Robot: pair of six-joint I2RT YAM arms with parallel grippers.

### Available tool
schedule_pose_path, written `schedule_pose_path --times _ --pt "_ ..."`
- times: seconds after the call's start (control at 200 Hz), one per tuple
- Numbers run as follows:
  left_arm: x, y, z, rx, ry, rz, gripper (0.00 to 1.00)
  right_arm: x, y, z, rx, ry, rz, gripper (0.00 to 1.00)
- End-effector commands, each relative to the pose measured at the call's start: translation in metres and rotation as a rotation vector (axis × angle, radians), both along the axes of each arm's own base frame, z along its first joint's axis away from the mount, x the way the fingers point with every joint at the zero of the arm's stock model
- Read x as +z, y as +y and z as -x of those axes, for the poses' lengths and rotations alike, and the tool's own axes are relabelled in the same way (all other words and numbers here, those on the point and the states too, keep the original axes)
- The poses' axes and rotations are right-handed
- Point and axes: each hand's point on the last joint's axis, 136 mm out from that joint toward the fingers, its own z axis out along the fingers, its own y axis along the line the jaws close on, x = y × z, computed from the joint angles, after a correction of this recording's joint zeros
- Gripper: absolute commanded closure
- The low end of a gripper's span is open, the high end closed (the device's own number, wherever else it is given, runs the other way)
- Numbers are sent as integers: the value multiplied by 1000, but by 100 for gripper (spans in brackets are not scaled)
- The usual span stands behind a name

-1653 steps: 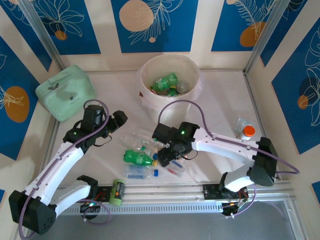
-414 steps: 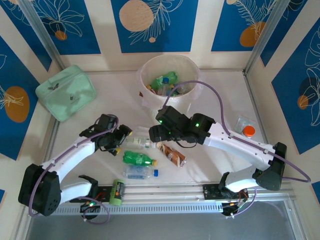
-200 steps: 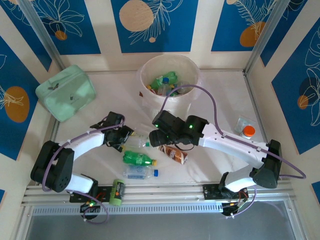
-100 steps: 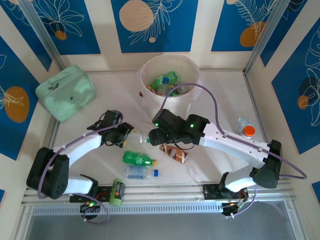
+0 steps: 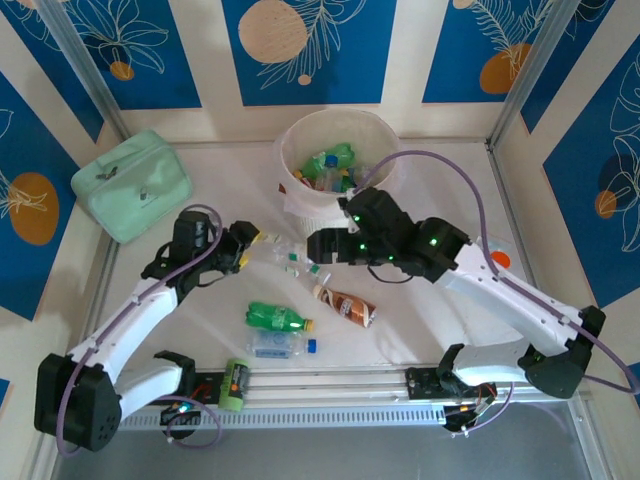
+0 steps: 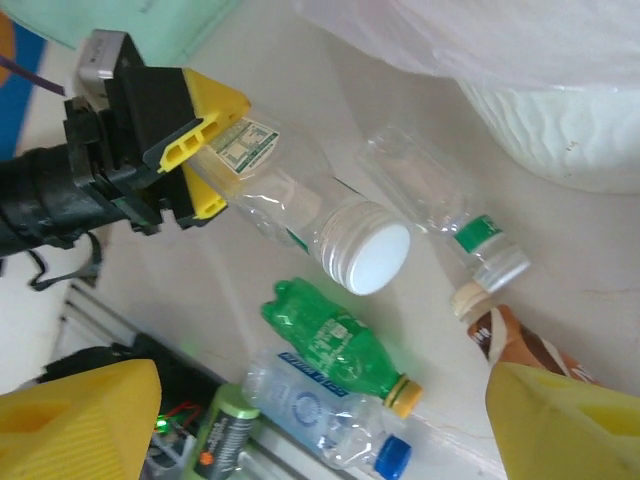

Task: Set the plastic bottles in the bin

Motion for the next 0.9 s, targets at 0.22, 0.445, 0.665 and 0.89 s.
schedule_pose_path --times 0.22,0.445,0.665,0.89 --pt "131 -33 0 -203 -426 280 45 30 23 9 119 103 -228 9" --pt "155 -39 10 -275 -513 331 46 35 31 5 130 116 -251 11" --pt "160 -42 15 -310 -539 348 46 44 43 1 154 123 -287 29" --pt "156 -42 13 -311 -532 317 45 47 46 0 157 128 -299 51"
